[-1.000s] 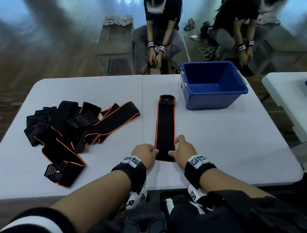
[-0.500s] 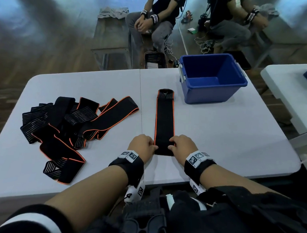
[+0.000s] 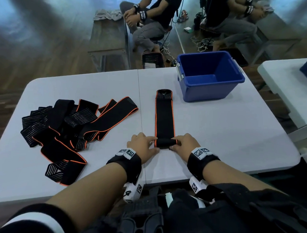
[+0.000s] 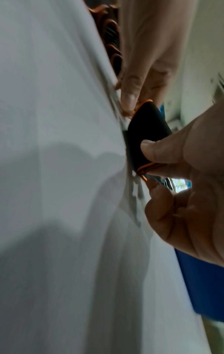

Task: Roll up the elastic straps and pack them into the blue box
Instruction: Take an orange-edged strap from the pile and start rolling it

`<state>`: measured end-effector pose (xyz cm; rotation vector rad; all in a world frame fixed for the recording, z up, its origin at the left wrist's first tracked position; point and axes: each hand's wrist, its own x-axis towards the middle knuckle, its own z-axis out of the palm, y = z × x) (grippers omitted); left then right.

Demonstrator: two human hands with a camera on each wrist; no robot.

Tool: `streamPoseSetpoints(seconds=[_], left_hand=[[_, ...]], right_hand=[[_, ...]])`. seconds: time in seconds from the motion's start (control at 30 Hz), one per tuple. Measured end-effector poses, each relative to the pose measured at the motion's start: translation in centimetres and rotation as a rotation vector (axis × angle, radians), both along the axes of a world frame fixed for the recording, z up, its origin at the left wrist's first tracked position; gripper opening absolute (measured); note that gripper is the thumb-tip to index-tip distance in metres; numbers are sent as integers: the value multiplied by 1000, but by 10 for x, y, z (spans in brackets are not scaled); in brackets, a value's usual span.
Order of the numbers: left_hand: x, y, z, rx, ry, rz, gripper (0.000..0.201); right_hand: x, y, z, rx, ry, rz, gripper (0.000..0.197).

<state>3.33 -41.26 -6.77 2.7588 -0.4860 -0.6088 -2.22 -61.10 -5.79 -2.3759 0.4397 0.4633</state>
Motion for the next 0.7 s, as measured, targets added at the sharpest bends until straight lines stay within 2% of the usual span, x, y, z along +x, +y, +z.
streamPoseSetpoints(seconds=[0.03,0.1,0.17,0.23,0.37,0.47,0.57,0.63,0.7], left_hand=[[2,-1,-2,-45,34,63,43],[4,-3,-3,-117,117,147,32],[4,-6,1,-132,197,173,33],[4,-9,3,-137,249,196,39],[0,-15,1,-96,267,212,47],[1,-17,1,-87,269,218,46],[1,-18,3,-71,254,236,45],[-2,-16,5,-47,169,261,41],[-9,-14,9,-43,16,277,37]], right_hand=[[1,-2,1,36,8,-28,14],[1,-5,2,61,48,-72,31],[2,-7,4,79,67,-102,49],[3,-6,7,71,110,-91,56],[7,-1,10,-21,209,-112,53],[11,4,10,-48,262,-147,46],[11,8,8,-74,245,-158,42],[9,13,9,-95,188,-155,34],[4,18,11,-142,118,-127,35]])
